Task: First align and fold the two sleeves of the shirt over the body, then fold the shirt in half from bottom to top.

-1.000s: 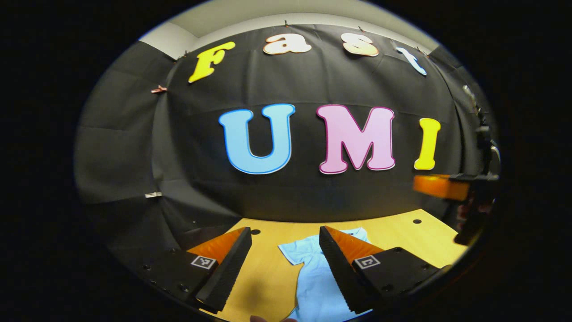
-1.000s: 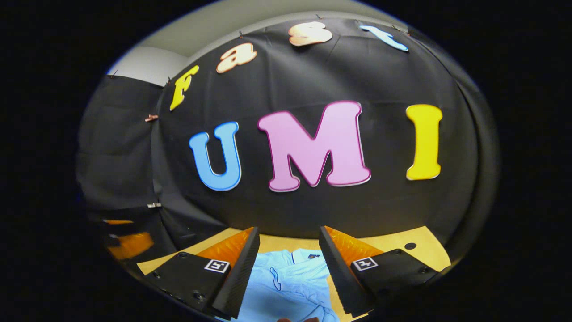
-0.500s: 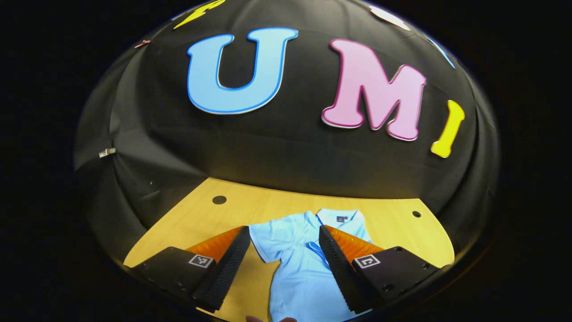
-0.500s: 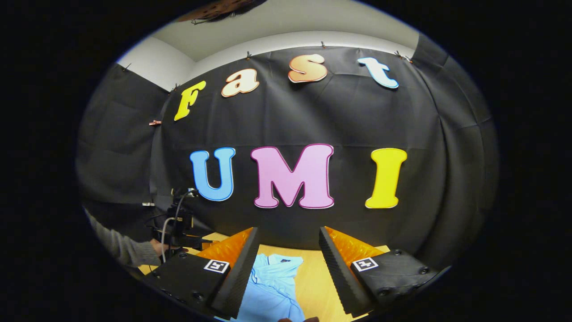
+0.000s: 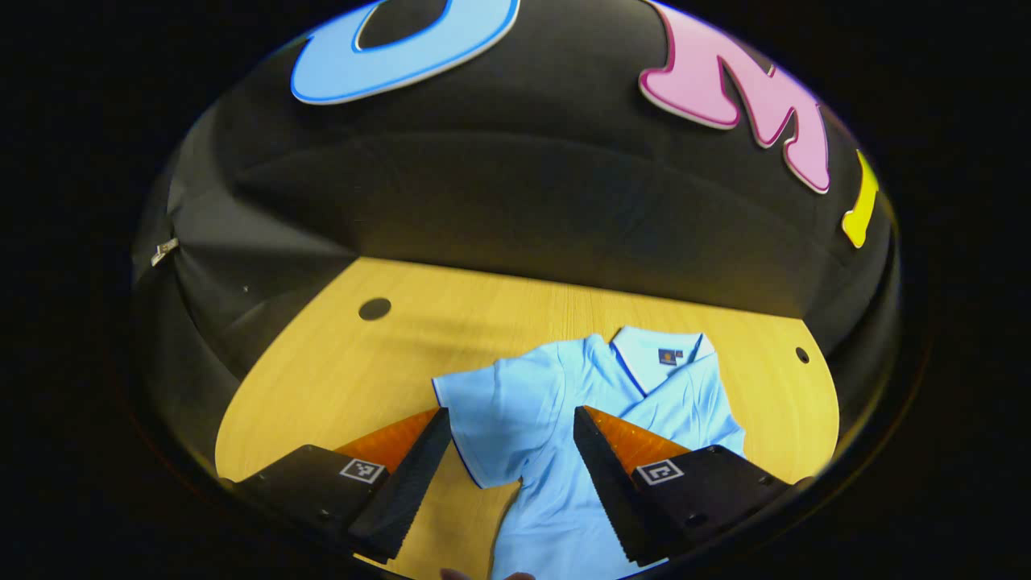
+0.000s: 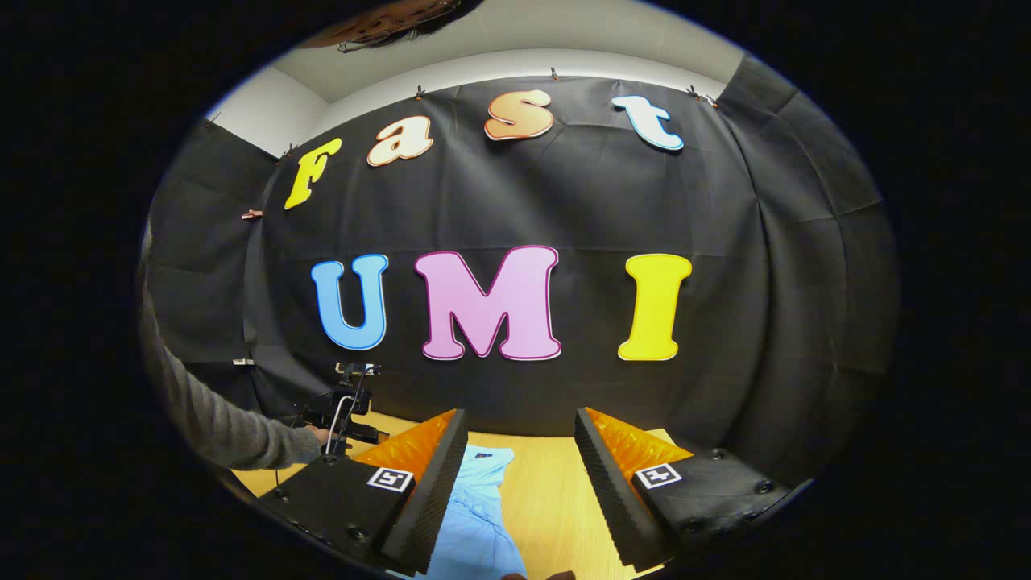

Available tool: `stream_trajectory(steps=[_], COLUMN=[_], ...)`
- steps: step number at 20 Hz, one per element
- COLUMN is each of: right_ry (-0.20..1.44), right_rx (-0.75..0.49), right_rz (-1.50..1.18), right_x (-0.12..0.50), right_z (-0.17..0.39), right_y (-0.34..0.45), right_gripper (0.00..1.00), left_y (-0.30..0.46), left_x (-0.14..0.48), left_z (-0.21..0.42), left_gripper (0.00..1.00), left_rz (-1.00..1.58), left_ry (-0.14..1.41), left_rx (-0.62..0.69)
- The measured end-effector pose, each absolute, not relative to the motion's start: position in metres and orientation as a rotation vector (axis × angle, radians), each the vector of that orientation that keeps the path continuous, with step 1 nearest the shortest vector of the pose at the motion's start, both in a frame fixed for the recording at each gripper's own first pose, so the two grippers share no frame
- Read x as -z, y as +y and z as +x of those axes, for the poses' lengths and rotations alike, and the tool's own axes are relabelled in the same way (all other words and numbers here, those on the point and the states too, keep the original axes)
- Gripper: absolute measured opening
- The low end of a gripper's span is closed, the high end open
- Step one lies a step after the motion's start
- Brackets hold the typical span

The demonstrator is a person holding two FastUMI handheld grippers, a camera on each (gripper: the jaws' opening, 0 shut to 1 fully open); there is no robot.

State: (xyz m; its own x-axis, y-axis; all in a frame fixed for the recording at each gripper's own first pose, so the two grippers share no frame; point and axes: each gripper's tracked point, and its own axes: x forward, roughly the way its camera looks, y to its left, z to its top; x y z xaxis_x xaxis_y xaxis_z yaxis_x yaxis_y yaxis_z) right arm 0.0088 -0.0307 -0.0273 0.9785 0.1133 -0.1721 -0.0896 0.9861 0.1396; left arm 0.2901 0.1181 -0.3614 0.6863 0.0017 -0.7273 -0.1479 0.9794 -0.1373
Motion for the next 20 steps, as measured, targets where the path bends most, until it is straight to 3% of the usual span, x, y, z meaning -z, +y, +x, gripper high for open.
stream_trajectory(steps=[8,17,20], right_ry=[0.237,0.289,0.302], right_rx=[-0.110,-0.122,-0.123], right_rz=[0.125,0.135,0.144], right_x=[0.049,0.070,0.075], right_z=[0.012,0.021,0.023], right_y=[-0.042,-0.047,-0.046], right_gripper=[0.84,0.85,0.85], left_y=[0.132,0.141,0.136], left_x=[0.435,0.461,0.460], left_z=[0.289,0.295,0.297], left_gripper=[0.97,0.98,0.59], left_rz=[-0.180,-0.214,-0.207], left_ry=[1.032,1.087,1.082], left_rx=[-0.150,-0.208,-0.184])
